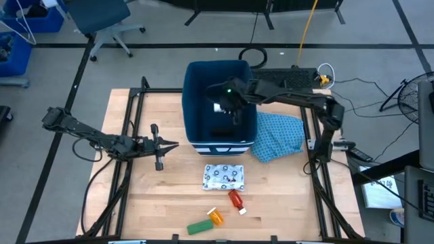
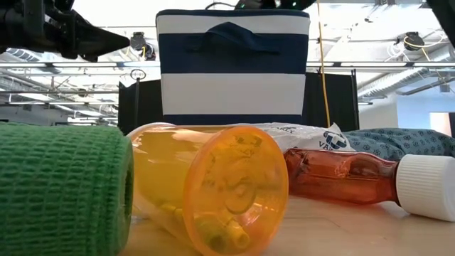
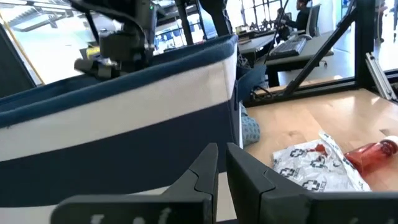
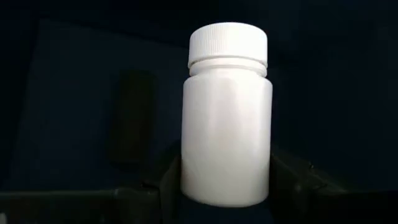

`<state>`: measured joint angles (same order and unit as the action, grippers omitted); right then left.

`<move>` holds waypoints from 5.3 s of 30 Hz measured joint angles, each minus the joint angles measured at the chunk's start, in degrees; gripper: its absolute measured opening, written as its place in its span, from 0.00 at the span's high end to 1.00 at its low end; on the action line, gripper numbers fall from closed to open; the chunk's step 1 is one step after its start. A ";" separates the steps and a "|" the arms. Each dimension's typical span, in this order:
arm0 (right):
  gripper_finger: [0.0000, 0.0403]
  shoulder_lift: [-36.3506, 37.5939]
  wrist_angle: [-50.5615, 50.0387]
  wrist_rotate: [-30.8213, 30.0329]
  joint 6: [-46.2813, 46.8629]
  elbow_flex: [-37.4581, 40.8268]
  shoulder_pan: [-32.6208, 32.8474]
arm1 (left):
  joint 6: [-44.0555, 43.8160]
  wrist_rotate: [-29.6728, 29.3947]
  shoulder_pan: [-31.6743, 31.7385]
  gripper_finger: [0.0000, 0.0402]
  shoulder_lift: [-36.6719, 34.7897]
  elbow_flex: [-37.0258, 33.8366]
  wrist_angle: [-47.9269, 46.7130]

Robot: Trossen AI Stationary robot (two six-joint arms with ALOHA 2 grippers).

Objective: Pick & place medical supplies in basket/bin
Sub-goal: Put the white medicine bottle into the blue bin, then put the green bandage into the blue bin

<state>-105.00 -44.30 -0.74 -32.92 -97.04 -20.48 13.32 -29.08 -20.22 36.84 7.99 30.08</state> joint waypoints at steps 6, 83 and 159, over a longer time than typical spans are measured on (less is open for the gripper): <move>0.58 -3.81 0.39 1.72 -4.74 4.29 1.79 | -1.11 0.08 0.01 0.91 -0.01 -0.02 -0.02; 0.34 -7.41 7.17 -4.91 1.19 4.83 7.46 | -1.83 0.55 0.00 0.91 -0.02 0.00 -2.22; 1.00 77.41 62.94 18.44 18.68 82.45 23.09 | -12.87 13.98 -5.57 0.91 7.90 12.20 -3.14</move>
<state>-27.59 18.64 17.70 -14.24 -14.59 2.61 0.45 -15.10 -25.80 44.74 20.18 26.93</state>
